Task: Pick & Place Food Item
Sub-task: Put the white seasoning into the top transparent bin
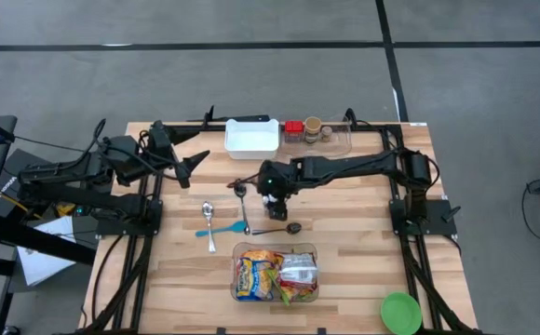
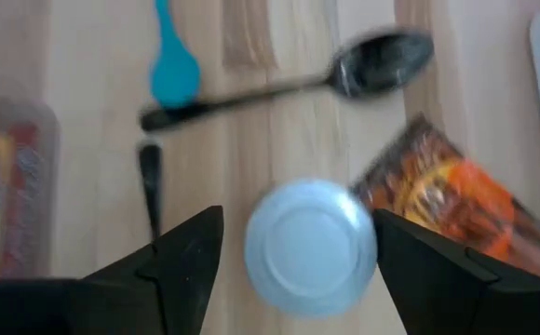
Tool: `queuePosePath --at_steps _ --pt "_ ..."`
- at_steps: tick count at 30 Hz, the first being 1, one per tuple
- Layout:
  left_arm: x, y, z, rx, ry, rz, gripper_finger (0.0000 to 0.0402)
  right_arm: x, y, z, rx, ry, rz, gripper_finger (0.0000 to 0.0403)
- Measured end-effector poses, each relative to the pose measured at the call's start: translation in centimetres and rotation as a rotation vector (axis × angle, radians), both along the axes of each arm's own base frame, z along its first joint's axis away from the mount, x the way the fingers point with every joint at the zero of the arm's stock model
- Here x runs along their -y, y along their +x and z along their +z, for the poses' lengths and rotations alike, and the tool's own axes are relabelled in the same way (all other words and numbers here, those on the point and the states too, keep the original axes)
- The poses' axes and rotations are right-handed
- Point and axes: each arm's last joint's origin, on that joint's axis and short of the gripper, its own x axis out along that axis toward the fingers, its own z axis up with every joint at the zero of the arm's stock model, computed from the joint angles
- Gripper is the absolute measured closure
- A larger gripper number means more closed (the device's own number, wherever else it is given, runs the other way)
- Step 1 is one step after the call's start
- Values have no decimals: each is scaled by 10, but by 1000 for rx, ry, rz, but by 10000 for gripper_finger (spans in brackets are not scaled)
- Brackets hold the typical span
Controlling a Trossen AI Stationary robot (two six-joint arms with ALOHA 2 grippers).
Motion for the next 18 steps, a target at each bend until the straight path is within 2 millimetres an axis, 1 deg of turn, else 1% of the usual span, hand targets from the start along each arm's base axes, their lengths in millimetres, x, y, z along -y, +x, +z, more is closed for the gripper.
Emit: queuePosePath --at_steps 3,18 --pt "0 0 0 0 1 -1 101 0 -1 -2 -22 5 -6 137" --pt "0 0 0 1 -2 0 101 2 1 -2 0 3 -14 140"
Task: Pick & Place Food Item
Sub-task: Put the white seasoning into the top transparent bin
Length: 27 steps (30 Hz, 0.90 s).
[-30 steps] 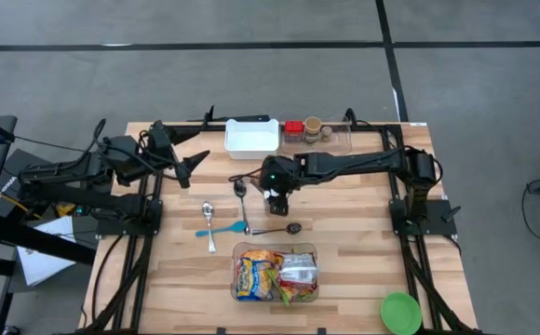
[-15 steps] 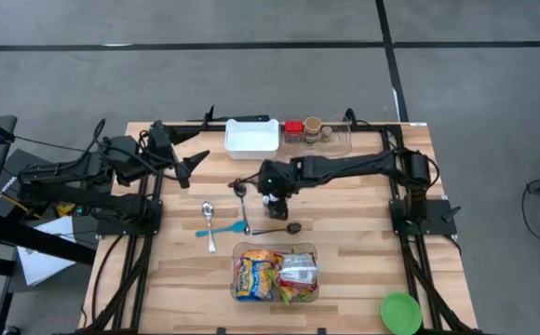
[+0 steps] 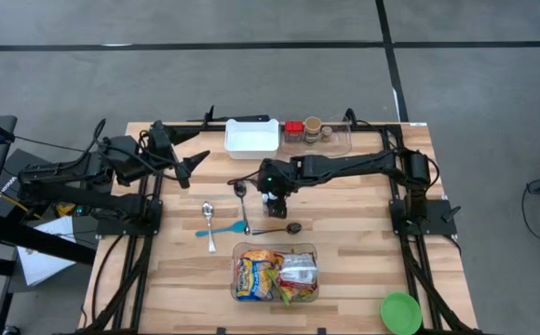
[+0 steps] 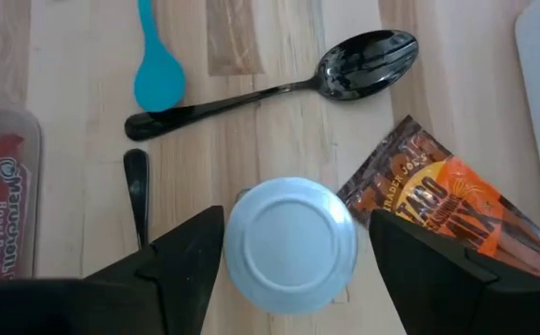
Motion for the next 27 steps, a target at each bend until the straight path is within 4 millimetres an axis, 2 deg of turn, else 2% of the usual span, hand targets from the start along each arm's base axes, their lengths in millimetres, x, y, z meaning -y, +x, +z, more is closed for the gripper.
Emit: queuePosePath --at_steps 3,9,21,27 --pt "0 0 0 0 0 0 101 0 0 0 0 0 0 153" --pt "0 0 0 2 -3 0 101 2 0 0 3 0 -5 213" --pt "0 0 0 2 -3 0 101 5 -1 1 -6 20 -43 214" --pt "0 0 0 2 -3 0 101 5 -2 17 -24 32 -51 214"
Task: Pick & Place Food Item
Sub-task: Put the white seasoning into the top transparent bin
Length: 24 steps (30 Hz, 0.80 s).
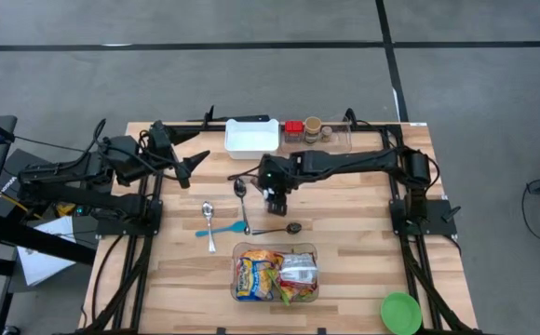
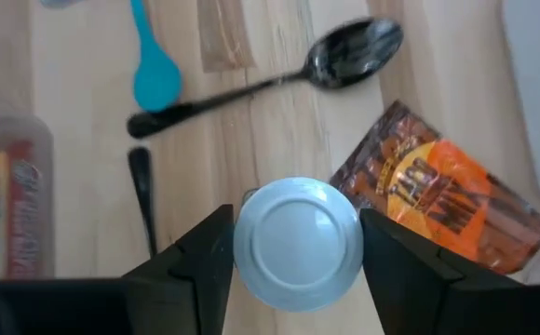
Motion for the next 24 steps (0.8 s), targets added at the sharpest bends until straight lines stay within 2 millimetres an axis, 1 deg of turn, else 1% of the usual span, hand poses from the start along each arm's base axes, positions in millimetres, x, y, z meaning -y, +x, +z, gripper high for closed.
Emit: queuePosePath --at_steps 5,9,14,16,20,24 --pt "0 0 0 0 0 0 101 3 1 24 12 5 -17 214" --pt "0 0 0 -1 0 0 101 13 1 42 25 4 -43 214" --pt "0 0 0 -1 0 0 101 35 -6 56 -4 8 -104 214" --pt "0 0 0 -1 0 0 101 45 -13 63 0 7 -131 214" --pt "0 0 0 -4 0 0 101 64 -26 80 55 23 -228 214" --pt "0 0 0 -5 0 0 101 84 -40 97 126 60 -365 214"
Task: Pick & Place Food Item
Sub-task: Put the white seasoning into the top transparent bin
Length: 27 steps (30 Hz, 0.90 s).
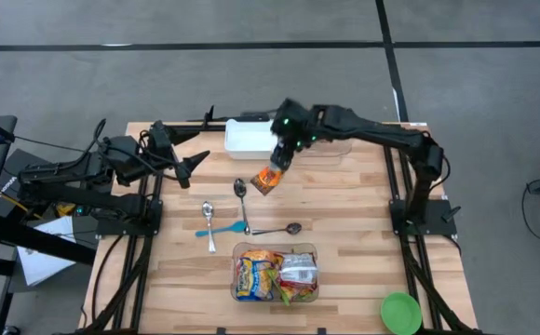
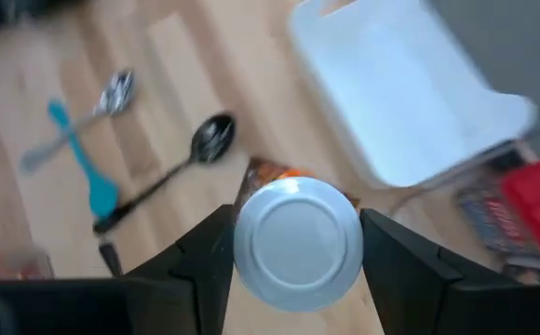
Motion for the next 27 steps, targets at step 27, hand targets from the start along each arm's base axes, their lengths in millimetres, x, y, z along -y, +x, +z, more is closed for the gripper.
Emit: queuePosePath --at_steps 27 --pt "0 5 -3 -26 2 -1 101 47 -87 41 -124 -81 -425 214"
